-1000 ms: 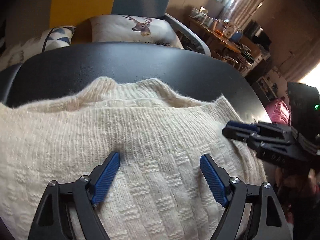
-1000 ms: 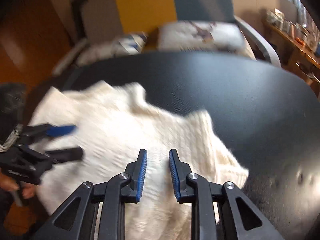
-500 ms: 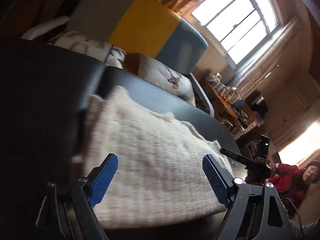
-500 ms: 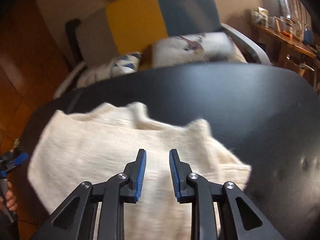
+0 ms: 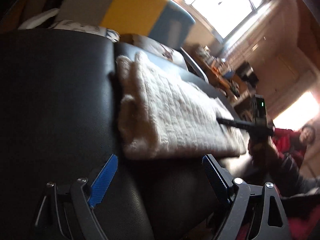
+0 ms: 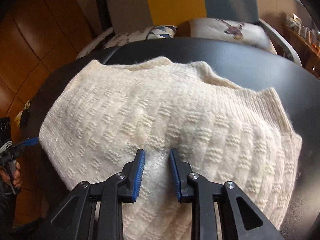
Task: Fold clothes
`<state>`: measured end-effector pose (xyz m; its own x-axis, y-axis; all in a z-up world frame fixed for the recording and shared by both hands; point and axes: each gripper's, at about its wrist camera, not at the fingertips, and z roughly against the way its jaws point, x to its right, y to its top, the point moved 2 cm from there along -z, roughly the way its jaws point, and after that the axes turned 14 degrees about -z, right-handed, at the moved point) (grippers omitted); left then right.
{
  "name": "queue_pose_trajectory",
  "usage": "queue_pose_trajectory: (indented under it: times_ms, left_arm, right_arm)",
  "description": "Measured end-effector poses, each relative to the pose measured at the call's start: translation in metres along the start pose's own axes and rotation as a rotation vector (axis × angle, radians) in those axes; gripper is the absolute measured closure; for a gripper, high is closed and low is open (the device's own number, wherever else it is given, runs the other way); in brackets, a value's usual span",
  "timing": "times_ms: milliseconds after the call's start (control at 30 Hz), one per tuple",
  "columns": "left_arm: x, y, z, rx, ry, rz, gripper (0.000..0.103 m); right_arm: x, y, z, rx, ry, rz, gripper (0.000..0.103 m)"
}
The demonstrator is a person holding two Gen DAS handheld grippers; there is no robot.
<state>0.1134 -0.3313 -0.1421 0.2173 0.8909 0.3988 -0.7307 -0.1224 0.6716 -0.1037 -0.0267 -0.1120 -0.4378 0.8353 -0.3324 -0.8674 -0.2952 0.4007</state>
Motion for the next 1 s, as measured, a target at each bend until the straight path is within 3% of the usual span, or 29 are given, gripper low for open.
queue_pose_trajectory:
  times_ms: [167, 267, 367, 467, 667, 1000]
  left_arm:
    - [0.010, 0.014, -0.011, 0.037, -0.135, -0.012, 0.016]
    - [0.022, 0.023, -0.022, 0.058, -0.208, -0.046, 0.016]
    - [0.029, 0.031, -0.040, 0.027, -0.242, -0.111, 0.016]
    - [0.022, 0.037, -0.054, -0.020, -0.296, -0.115, 0.016]
    - [0.001, 0.051, -0.087, -0.091, -0.426, -0.057, 0.015]
    - [0.019, 0.068, -0.102, -0.162, -0.664, -0.129, 0.016]
  right_arm:
    - [0.030, 0.004, 0.014, -0.013, -0.044, -0.069, 0.079]
    - [0.041, 0.002, 0.018, -0.012, 0.011, -0.098, 0.079]
    - [0.050, 0.000, 0.018, -0.003, 0.060, -0.114, 0.079]
    - [0.055, -0.001, 0.018, 0.002, 0.077, -0.112, 0.079]
    - [0.047, 0.003, 0.015, -0.015, 0.047, -0.089, 0.079]
    - [0.047, 0.003, 0.014, -0.005, 0.041, -0.091, 0.079]
